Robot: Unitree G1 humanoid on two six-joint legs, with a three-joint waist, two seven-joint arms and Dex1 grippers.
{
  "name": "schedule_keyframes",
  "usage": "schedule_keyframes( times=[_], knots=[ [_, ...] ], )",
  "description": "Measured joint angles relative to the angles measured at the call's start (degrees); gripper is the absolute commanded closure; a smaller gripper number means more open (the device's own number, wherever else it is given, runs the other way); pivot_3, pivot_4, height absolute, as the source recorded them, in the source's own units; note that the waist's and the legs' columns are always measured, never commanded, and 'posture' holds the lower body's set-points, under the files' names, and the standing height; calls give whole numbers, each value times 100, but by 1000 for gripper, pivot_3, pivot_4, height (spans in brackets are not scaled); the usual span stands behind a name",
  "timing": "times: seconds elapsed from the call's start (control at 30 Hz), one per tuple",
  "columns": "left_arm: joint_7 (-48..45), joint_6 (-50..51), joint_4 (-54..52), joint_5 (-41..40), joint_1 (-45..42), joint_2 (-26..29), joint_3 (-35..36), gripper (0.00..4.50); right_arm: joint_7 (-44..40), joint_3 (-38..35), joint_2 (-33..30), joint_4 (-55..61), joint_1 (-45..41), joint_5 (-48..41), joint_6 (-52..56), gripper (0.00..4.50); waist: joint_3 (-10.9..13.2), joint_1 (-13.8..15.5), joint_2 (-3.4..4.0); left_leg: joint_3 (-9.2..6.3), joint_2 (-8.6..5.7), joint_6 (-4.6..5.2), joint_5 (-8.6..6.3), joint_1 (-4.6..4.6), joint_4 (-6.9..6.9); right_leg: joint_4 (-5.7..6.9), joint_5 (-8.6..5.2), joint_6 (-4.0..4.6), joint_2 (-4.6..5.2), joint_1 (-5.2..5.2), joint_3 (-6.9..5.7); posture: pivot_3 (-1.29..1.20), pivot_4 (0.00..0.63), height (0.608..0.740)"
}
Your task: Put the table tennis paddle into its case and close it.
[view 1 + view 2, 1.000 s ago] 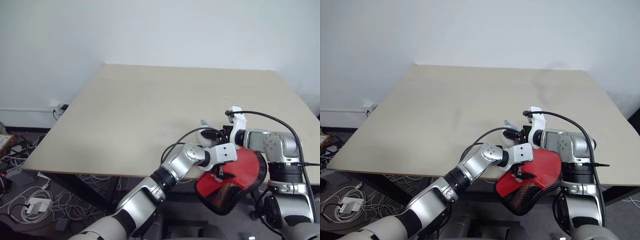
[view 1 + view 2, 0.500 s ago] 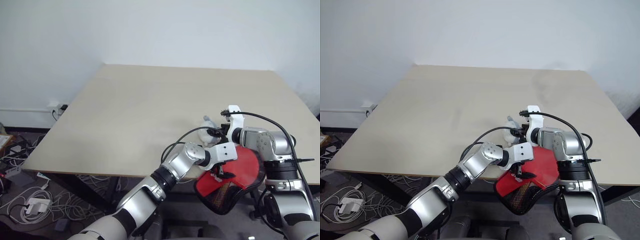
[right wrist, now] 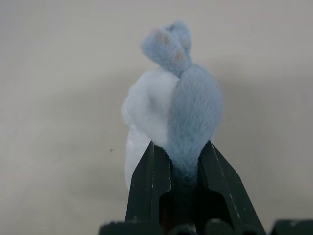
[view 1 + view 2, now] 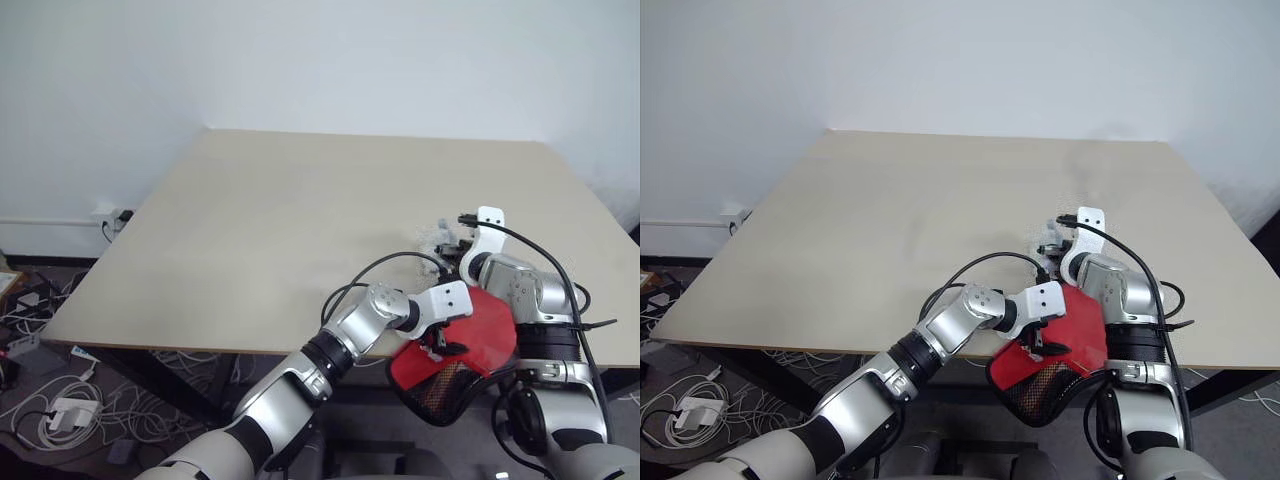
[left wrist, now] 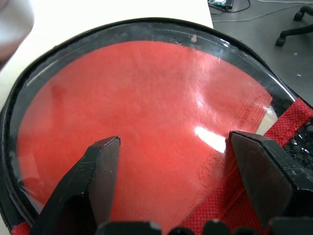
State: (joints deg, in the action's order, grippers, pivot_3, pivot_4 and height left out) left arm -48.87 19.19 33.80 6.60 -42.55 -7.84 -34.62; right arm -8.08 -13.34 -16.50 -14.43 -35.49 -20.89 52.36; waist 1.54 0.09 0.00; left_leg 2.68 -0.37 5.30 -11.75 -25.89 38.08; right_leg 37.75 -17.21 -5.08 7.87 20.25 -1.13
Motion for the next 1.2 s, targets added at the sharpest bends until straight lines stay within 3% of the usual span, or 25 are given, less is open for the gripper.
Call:
schedule_keyframes(
  times=[0.33,0.87,1.03,1.2],
  knots=[
    [25,149,-4,-97,-28,1,17,693,1018,-1436,4,-215,-129,-416,209,4409,0,-1,2,4,5,9,-5,5,-4,0,0,0,2,-2,5,0,0,715],
    [82,263,122,-213,-126,0,154,693,1882,-2386,-233,1072,202,-711,1726,4409,2,9,19,6,13,15,-7,4,-7,-1,0,0,9,-2,7,0,0,715],
    [132,280,202,-253,-169,1,204,693,2787,-3371,187,1459,121,-632,2138,4409,-1,33,24,7,12,16,-7,4,-8,-2,0,0,8,-2,8,0,0,715],
    [145,281,232,-280,-190,0,204,693,3322,-3769,413,1727,-12,-518,2336,4409,-4,35,30,7,12,17,-7,4,-9,-2,0,0,8,-2,9,0,0,715]
  ],
)
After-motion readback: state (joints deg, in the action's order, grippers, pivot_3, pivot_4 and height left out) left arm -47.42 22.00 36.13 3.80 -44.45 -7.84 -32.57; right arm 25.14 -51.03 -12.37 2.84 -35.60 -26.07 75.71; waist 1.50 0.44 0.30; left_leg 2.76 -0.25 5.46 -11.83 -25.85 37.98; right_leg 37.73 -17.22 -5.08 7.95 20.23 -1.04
